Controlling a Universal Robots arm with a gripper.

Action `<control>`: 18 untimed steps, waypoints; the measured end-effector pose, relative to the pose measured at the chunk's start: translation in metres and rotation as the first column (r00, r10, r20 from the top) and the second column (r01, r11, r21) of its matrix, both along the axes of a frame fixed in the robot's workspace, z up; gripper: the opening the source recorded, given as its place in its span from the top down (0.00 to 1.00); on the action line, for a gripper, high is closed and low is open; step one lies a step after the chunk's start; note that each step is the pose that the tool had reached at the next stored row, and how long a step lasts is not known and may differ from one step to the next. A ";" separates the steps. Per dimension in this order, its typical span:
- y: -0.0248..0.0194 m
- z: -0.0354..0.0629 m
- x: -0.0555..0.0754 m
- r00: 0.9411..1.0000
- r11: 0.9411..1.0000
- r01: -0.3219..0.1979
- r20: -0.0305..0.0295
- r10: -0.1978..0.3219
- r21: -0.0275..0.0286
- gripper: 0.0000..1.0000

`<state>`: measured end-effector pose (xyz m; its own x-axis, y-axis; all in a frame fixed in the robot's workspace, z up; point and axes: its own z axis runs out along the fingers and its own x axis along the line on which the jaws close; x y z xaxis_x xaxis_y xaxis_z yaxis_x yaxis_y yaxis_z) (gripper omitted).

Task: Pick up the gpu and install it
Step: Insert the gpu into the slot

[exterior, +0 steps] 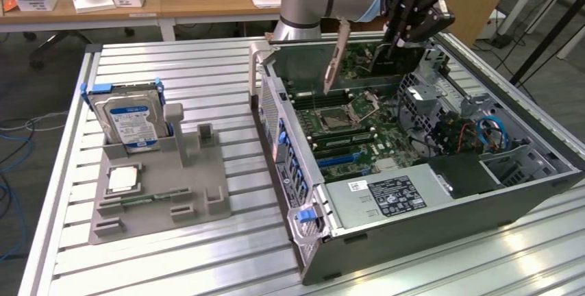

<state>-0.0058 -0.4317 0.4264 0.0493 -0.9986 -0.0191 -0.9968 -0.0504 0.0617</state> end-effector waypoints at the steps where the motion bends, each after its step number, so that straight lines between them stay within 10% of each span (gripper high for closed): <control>1: 0.0000 0.0000 0.000 1.000 1.000 -0.002 0.000 0.002 0.000 0.74; 18: 0.0000 -0.0073 0.000 1.000 1.000 -0.004 0.000 0.004 0.000 0.74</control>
